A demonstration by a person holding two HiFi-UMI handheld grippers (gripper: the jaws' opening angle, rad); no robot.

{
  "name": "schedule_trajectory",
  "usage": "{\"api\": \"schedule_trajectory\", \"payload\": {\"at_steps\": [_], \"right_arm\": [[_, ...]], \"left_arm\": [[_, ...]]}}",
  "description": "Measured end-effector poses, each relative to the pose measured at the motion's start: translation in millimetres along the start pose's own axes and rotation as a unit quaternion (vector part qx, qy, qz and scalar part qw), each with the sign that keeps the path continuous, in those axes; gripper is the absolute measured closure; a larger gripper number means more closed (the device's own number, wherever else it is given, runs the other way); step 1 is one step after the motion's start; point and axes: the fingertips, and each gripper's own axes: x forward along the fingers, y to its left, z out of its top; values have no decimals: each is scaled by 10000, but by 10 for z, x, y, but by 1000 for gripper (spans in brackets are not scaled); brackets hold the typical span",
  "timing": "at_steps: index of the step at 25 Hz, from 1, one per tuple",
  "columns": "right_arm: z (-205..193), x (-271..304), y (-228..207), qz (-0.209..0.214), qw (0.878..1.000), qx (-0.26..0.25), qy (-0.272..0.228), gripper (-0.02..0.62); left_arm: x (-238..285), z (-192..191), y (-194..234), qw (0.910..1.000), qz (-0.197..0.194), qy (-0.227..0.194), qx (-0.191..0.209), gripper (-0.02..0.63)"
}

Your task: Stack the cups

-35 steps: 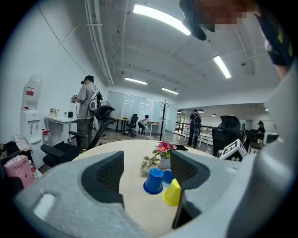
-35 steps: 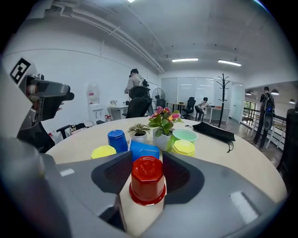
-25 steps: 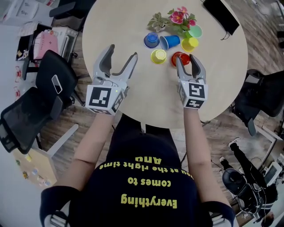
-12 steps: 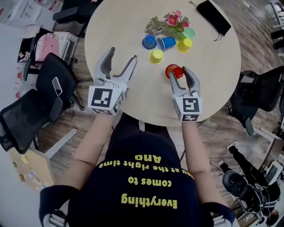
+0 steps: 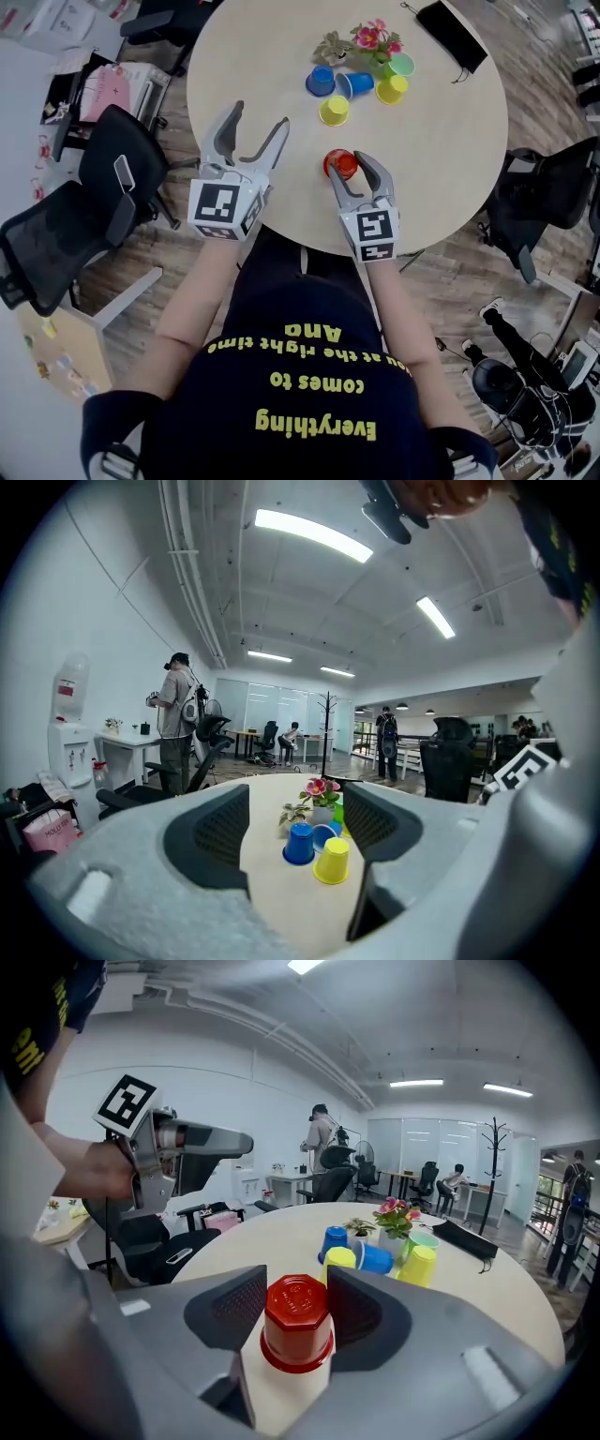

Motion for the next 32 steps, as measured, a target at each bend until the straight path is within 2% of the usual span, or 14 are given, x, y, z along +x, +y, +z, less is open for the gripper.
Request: {"api": "schedule_trajectory", "payload": {"at_steps": [7, 13, 20, 25, 32], "right_arm": [[-237, 175, 344, 340, 9989, -151, 277, 383], [-398, 214, 450, 429, 9980, -178, 428, 382], [-480, 271, 463, 533, 9968, -199, 562, 380], [-478, 243, 464, 597, 9966, -185, 545, 356], [-310, 177, 214, 379, 9987, 53, 324, 356]], "left_arm": [[-135, 28, 16, 10000, 35, -9, 44, 293], [-217, 21, 25, 9999, 61, 8, 155, 293], [-153, 47, 0, 9999, 19, -21, 142, 293], [-142, 74, -9, 9999, 5, -48, 135, 293], [-82, 84, -18, 9999, -15, -66, 97, 293]]}}
